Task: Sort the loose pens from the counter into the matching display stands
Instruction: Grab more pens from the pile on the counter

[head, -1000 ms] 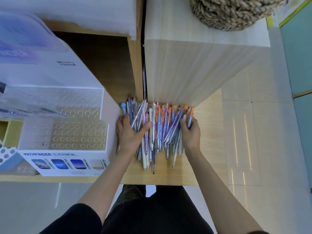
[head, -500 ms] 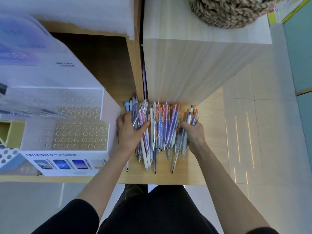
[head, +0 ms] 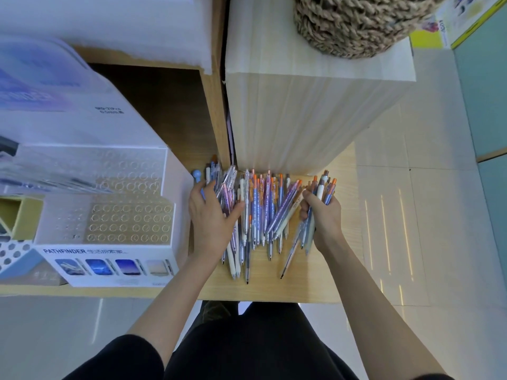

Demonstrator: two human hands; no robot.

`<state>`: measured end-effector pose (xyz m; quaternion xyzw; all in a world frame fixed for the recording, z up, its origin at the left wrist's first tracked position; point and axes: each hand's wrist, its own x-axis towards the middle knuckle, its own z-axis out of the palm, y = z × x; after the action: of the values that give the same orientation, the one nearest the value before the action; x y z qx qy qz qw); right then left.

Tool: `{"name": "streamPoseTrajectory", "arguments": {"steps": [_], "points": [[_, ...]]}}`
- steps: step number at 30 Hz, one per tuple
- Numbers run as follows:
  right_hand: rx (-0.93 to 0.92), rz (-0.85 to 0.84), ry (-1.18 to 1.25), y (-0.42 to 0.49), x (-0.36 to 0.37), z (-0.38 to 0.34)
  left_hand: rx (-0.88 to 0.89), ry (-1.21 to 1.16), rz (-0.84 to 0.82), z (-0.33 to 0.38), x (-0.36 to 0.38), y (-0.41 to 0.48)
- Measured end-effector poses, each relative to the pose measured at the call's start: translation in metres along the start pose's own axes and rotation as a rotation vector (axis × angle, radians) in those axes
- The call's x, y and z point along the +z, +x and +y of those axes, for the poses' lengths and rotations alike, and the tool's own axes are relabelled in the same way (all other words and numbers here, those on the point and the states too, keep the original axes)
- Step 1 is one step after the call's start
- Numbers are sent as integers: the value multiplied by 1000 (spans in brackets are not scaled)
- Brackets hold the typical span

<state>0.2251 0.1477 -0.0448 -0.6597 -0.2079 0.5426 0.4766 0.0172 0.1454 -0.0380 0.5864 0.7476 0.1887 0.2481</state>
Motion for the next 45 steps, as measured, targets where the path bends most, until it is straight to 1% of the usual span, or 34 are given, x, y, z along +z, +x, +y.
{"name": "streamPoseTrajectory", "arguments": {"steps": [2,4,7,9,11,12,14,16,18,19,21,23,27,29,34,41,45], "points": [[-16,-17,-3,-1,-1,-1,9,13,-5,4,0,-3],[-18,-22,2,-2,-1,-1,-26,38,-23,4,-1,-6],[28,-45,61,-3,-3,1,-62,46,-29,4,-3,-13],[61,-42,90,-4,-5,2,-15,30,-9,6,-3,-20],[76,-27,88,-5,-9,1,80,29,6,13,-1,-29],[78,-19,85,-6,-11,1,135,40,-14,17,2,-34],[67,1,86,-7,-19,-1,220,26,-151,28,10,-44],[40,24,68,-8,-31,-1,262,-10,-303,36,23,-52],[32,61,-11,-10,-44,-1,271,-12,-370,44,36,-56],[41,78,-53,-11,-51,0,282,10,-357,47,44,-57],[70,103,-84,-15,-64,4,296,89,-265,53,59,-56],[87,134,-92,-18,-73,9,263,171,-203,58,71,-50],[118,165,-89,-22,-86,20,228,419,-235,76,92,-35],[129,174,-80,-23,-89,24,216,478,-234,83,97,-32],[156,184,-46,-23,-87,29,188,506,-279,91,103,-39],[168,100,-60,-24,-72,32,47,435,-364,98,102,-35],[149,63,-79,-19,-68,28,-26,341,-413,97,98,-35]]}}
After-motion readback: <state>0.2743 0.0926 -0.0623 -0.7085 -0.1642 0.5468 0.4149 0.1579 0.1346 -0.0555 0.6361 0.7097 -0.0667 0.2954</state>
